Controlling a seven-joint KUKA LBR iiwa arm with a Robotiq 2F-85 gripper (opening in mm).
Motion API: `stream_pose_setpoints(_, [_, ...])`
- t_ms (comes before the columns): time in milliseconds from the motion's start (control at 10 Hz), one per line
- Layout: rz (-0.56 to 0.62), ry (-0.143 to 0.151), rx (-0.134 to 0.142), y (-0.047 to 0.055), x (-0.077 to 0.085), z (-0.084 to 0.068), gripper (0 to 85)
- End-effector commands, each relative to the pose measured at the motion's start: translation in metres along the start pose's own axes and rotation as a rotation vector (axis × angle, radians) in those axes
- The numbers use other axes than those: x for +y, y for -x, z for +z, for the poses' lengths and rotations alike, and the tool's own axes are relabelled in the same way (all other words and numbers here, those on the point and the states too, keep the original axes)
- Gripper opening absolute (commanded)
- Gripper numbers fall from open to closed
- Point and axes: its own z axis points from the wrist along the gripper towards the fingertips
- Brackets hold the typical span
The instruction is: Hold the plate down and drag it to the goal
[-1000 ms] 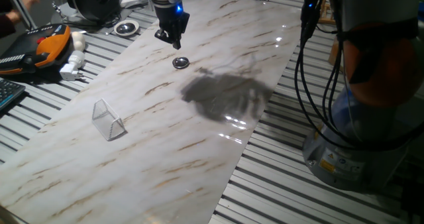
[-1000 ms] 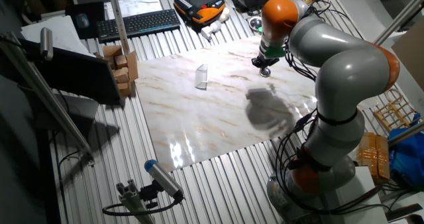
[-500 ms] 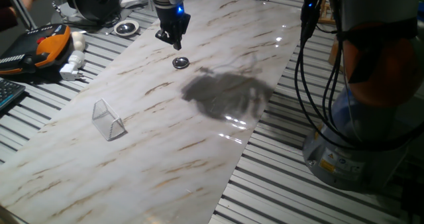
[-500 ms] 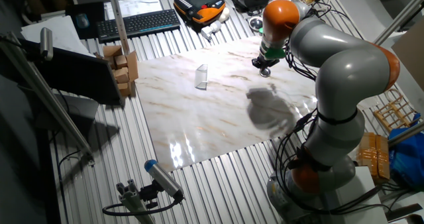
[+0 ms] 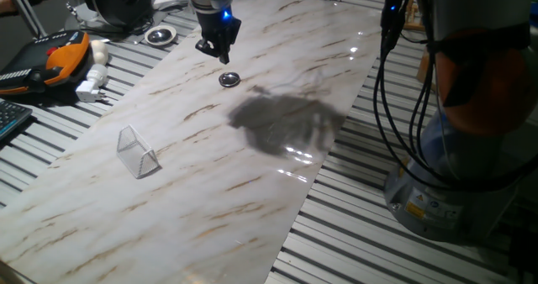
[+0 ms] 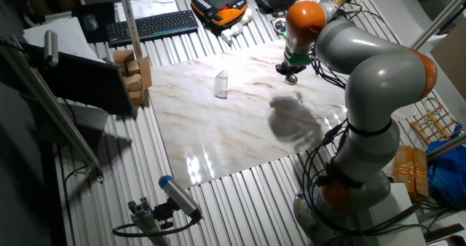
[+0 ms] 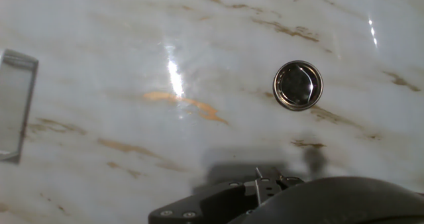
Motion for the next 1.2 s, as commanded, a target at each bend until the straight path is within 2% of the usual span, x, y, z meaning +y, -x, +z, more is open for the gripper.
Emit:
stream_pose_setpoints(0, [-0.001,-0.008,0.002,0.0011,0.0012,-0.0013,0.0])
stream_pose_setpoints(100, [-0.003,-0.003,0.007,0.0018,0.0013,-0.0012,0.0])
stream_pose_setpoints(300, [-0.021,0.003,-0.009,0.0018,0.0013,-0.0012,0.0])
stream_pose_setpoints(400, [-0.024,0.029,0.014,0.0018,0.0013,-0.0012,0.0])
stream_pose_setpoints(500, [-0.010,0.037,0.039,0.0018,0.0013,-0.0012,0.0])
stream_pose_setpoints(700, [0.012,0.011,0.028,0.0018,0.0013,-0.0012,0.0])
stream_pose_setpoints(800, [0.026,0.010,0.029,0.0018,0.0013,-0.0012,0.0])
stream_pose_setpoints(900, [0.039,-0.004,0.022,0.0018,0.0013,-0.0012,0.0])
stream_pose_setpoints(1000, [0.045,-0.036,0.002,0.0018,0.0013,-0.0012,0.0])
stream_pose_setpoints(1100, [0.049,-0.037,-0.003,0.0018,0.0013,-0.0012,0.0])
